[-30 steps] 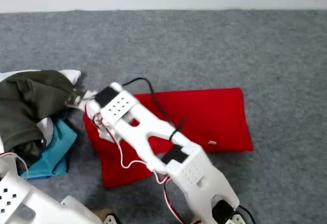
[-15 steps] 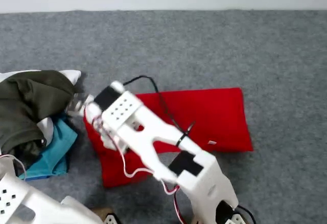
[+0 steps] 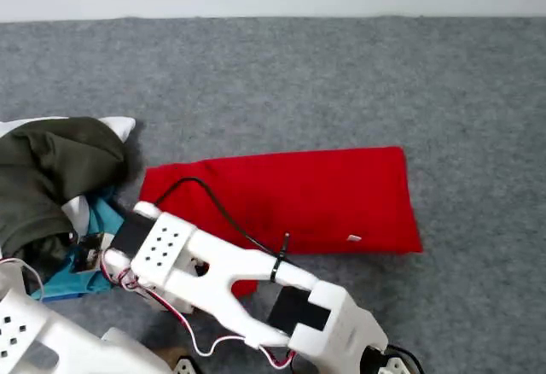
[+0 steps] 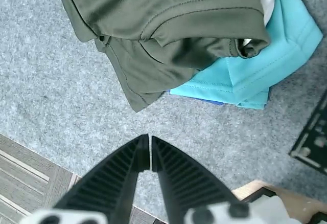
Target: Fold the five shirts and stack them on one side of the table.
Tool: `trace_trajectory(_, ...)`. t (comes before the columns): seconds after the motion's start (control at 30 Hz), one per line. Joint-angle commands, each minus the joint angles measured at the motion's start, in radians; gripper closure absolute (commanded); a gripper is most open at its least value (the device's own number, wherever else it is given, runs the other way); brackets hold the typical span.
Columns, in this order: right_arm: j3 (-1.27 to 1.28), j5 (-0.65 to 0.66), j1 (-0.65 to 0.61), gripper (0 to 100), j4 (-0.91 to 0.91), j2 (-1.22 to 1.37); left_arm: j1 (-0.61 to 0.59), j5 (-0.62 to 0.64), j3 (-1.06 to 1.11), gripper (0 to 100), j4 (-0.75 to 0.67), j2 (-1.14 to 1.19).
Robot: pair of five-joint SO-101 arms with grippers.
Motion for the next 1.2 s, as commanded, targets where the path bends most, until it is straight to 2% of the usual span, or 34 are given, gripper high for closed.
trace_trajectory(0.0, -0.008, -0.005, -0.010, 84.5, -0.021, 0.048, -0.005, 0.003, -0.030, 99, 0.021, -0.018)
trace_trajectory(0.33, -0.014, 0.041, 0.008, 85.3, -0.096, 0.213, -0.005, 0.003, -0.030, 99, 0.021, -0.018)
trace_trajectory(0.5, -0.025, 0.089, 0.059, 99.1, -0.111, 0.254, -0.005, 0.003, -0.030, 99, 0.020, -0.018)
trace_trajectory(0.6, -0.025, 0.104, 0.082, 98.9, -0.110, 0.262, -0.005, 0.003, -0.030, 99, 0.020, -0.018)
trace_trajectory(0.97, -0.166, 0.109, 0.182, 98.8, 0.015, 0.108, 0.002, 0.003, -0.030, 99, 0.020, -0.018)
trace_trajectory(1.17, -0.198, 0.106, 0.277, 98.8, -0.022, 0.024, 0.003, 0.006, -0.030, 99, 0.018, -0.017)
